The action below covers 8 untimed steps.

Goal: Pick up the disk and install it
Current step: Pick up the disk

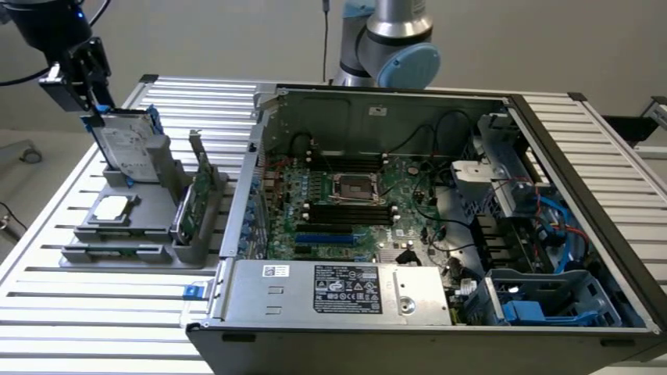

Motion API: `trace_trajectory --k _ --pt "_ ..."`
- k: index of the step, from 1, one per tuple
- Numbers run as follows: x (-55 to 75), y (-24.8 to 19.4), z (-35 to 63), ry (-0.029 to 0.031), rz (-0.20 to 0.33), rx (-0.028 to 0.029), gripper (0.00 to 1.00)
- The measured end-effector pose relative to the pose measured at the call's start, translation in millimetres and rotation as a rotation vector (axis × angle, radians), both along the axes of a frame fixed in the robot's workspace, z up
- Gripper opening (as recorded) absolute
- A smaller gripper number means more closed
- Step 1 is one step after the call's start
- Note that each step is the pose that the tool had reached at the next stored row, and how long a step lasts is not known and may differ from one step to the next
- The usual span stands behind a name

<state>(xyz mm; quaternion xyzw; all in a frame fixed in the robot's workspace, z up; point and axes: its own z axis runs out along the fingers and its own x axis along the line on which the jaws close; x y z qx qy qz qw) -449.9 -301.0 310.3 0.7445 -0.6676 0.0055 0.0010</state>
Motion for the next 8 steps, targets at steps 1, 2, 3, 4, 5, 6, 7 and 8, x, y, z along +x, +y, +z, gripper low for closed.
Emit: trace_trajectory --k 1,2,3,4,5,6,7,8 --pt "0.0 0.0 -1.8 0.0000 0.000 -0.0011 0.56" --pt "-0.1 0.0 -3.6 -0.0001 -0.001 -0.0021 0.56" --pt "-0.3 0.0 -5.4 0.0000 -0.002 -0.0032 0.56" --pt "-0.8 0.1 -7.2 0.0000 -0.003 -0.0041 0.56" --pt "-1.3 0.0 -9.0 0.0000 -0.005 -0.0050 0.56" --pt "-2.0 0.0 -10.7 0.0001 -0.007 -0.0059 0.56" --pt "-2.8 0.0 -12.7 0.0000 -0.010 -0.0069 0.56" --pt "-3.3 0.0 -14.5 0.0000 -0.013 -0.0075 0.56"
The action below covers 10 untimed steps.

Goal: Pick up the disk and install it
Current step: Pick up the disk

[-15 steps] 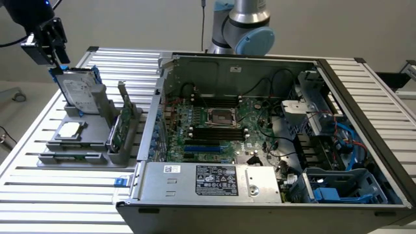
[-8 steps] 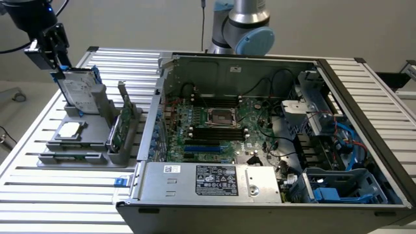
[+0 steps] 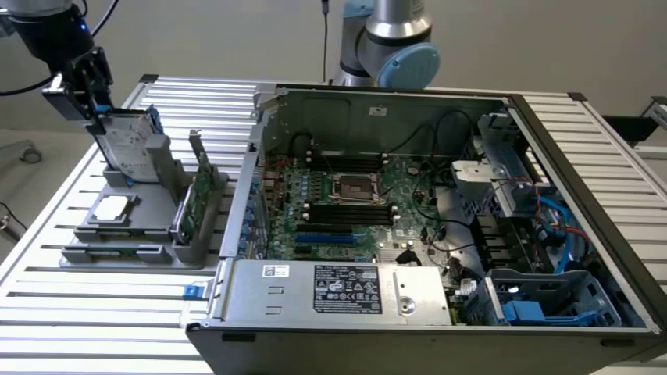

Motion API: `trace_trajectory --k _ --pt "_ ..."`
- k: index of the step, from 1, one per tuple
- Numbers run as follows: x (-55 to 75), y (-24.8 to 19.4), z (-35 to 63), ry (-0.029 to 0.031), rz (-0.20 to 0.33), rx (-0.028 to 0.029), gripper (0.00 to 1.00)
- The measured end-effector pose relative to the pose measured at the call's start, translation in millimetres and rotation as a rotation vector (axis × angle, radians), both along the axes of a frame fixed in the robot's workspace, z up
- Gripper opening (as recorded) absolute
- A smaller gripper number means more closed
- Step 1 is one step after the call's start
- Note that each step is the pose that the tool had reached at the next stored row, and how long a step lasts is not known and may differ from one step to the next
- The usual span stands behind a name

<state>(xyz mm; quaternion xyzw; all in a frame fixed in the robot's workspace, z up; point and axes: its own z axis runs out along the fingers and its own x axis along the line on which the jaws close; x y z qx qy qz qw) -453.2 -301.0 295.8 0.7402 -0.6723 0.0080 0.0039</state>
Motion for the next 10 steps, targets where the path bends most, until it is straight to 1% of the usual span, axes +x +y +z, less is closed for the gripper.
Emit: trace_trajectory --k 4,10 --pt "-0.6 0.0 -6.5 0.0000 -0.021 -0.0010 0.56" --pt "-0.6 0.0 -8.4 -0.0001 -0.045 -0.0010 0.56"
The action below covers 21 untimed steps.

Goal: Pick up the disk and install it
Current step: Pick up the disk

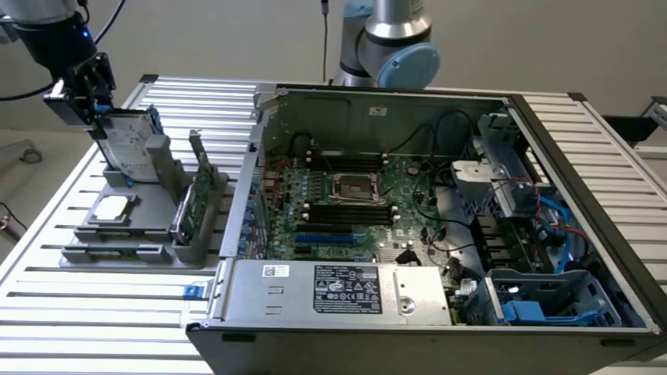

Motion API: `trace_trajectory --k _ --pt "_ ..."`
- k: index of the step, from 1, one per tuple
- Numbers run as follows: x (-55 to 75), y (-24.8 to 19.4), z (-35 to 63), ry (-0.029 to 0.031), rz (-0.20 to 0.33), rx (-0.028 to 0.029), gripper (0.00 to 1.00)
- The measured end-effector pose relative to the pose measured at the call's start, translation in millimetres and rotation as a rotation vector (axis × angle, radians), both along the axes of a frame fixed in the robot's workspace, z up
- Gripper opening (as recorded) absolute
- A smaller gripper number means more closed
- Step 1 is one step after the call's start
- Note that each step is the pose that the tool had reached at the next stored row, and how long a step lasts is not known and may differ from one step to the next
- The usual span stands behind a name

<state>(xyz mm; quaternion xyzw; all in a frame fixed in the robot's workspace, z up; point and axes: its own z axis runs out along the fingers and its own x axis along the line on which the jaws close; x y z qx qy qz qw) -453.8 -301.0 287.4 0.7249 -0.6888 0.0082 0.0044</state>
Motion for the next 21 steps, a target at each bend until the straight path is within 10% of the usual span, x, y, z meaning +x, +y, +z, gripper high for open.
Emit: trace_trajectory --k 21 --pt "0.1 -3.4 -2.5 0.0071 -0.029 0.0015 0.47"
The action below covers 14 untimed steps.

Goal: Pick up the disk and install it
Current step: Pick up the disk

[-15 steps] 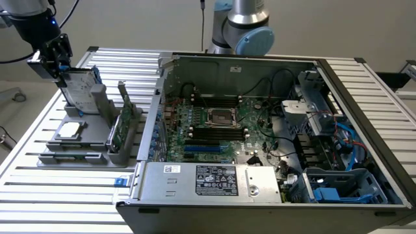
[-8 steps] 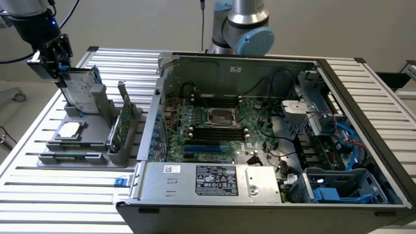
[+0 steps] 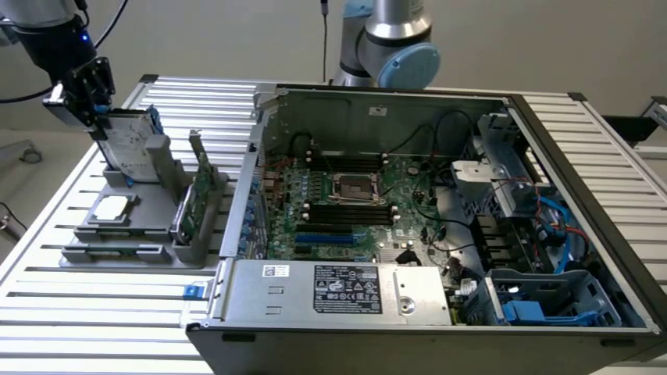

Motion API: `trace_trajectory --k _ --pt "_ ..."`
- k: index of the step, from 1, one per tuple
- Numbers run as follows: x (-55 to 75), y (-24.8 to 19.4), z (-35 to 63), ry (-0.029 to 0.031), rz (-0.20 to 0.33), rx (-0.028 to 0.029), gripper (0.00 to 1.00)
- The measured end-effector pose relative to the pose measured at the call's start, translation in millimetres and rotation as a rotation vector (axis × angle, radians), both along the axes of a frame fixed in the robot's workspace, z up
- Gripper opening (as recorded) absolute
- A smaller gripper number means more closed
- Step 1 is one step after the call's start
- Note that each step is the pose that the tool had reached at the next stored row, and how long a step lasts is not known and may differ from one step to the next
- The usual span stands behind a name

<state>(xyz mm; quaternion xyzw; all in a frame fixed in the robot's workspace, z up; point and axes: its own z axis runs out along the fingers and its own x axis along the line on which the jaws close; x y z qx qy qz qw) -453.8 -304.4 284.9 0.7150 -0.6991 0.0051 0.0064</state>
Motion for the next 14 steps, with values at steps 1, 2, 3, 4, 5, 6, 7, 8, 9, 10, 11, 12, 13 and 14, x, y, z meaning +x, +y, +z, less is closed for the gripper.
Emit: trace_trajectory --k 1,2,3,4,5,6,7,8,9,10,11,12,13,14 --pt "0.1 -0.4 0.0 0.0006 -0.002 0.0002 0.47" --pt "0.2 -0.6 0.0 0.0013 -0.004 0.0006 0.47" --pt "0.3 -0.7 0.0 0.0016 -0.005 0.0010 0.47" --pt "0.4 -0.8 0.0 0.0019 -0.006 0.0016 0.47" --pt "0.6 -0.9 0.0 0.0021 -0.006 0.0021 0.47" --pt "0.8 -0.9 0.0 0.0024 -0.007 0.0024 0.47" --pt "0.9 -0.9 0.0 0.0028 -0.008 0.0027 0.45" --pt "1.0 -0.9 0.0 0.0030 -0.009 0.0029 0.45" --pt "1.2 -1.1 0.0 0.0034 -0.010 0.0032 0.38" --pt "1.2 -1.2 0.0 0.0039 -0.011 0.0035 0.33" --pt "1.3 -1.4 0.1 0.0044 -0.012 0.0038 0.33" --pt "1.4 -1.6 0.0 0.0049 -0.012 0.0042 0.33" --pt "1.4 -1.9 0.0 0.0052 -0.013 0.0046 0.33" --pt "1.4 -2.1 0.0 0.0055 -0.014 0.0049 0.33"
